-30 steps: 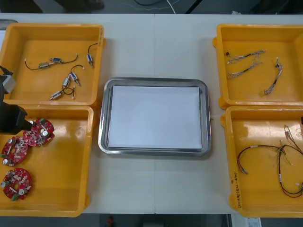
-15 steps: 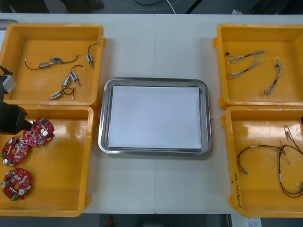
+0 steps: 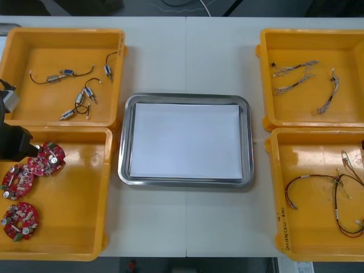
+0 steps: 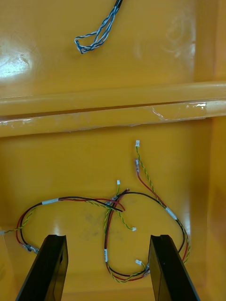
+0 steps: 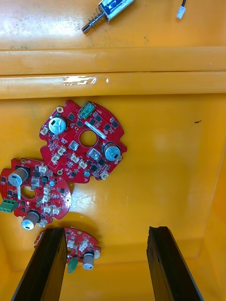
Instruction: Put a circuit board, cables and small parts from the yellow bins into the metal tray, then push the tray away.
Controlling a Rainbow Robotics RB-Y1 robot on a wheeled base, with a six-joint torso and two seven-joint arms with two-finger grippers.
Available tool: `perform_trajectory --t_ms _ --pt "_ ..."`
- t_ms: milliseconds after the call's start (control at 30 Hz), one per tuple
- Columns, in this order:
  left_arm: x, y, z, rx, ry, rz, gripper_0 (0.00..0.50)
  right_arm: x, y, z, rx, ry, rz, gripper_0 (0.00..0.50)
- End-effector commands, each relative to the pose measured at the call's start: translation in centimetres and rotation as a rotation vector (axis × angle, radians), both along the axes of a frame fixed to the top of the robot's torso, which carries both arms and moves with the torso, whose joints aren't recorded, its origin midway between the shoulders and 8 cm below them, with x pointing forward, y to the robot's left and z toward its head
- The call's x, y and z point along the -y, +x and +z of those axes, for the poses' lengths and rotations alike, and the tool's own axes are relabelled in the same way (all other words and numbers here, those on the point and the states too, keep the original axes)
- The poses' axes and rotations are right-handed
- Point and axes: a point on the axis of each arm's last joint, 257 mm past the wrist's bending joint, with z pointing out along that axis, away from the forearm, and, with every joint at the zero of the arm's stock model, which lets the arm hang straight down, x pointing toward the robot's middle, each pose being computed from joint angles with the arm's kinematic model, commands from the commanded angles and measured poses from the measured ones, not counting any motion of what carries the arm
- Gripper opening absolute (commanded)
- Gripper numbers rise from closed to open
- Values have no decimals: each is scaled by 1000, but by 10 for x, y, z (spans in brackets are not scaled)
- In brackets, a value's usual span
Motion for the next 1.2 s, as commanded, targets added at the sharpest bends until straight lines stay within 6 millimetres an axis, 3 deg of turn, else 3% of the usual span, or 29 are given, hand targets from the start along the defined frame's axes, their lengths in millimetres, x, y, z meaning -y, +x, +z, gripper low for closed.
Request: perform_trajectory --t_ms 33,1200 --pt "-16 2 16 39 74 -40 500 14 -4 9 2 -51 11 500" --pt "-16 2 16 39 74 -40 500 14 -4 9 2 -51 11 500"
